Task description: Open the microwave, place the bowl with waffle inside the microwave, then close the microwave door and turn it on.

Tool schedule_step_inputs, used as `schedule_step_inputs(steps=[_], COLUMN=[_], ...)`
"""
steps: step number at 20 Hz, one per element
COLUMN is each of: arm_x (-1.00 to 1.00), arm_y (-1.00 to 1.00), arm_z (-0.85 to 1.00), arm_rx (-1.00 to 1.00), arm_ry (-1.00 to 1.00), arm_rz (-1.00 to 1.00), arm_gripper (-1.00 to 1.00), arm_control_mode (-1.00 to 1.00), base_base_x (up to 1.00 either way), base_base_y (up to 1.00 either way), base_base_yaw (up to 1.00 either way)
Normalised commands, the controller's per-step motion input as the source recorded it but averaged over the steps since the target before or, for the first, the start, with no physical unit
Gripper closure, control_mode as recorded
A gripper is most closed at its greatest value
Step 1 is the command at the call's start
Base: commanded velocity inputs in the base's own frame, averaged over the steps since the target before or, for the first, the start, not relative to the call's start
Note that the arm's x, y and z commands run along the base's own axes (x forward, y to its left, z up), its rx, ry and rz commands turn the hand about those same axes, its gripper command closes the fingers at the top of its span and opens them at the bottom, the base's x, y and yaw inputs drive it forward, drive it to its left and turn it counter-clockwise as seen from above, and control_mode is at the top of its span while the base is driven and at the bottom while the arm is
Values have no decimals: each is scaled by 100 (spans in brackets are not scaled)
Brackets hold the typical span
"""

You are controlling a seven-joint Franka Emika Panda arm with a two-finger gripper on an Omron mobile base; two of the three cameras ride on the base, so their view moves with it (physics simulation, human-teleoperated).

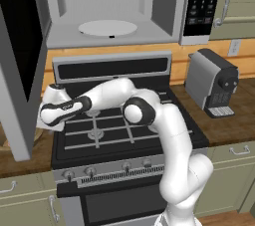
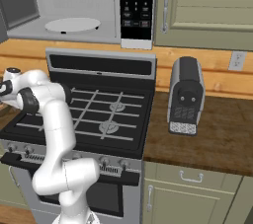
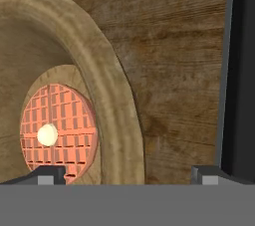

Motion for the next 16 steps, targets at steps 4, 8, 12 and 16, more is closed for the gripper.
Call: schedule_step_inputs(steps=[4,8,12,16], arm_x=[14,3,0,0], arm_y=[14,12,0,0], arm_z=[-29,-14,0,0], arm_rx=[0,0,0,0], arm_ry=[0,0,0,0], arm_rz=[0,0,0,0], arm_gripper=[-100,-100,-100,100], arm_control_mode=[-100,-100,-100,-100], base_base_x=[0,0,0,0], base_base_y=[0,0,0,0], base_base_yaw=[0,0,0,0])
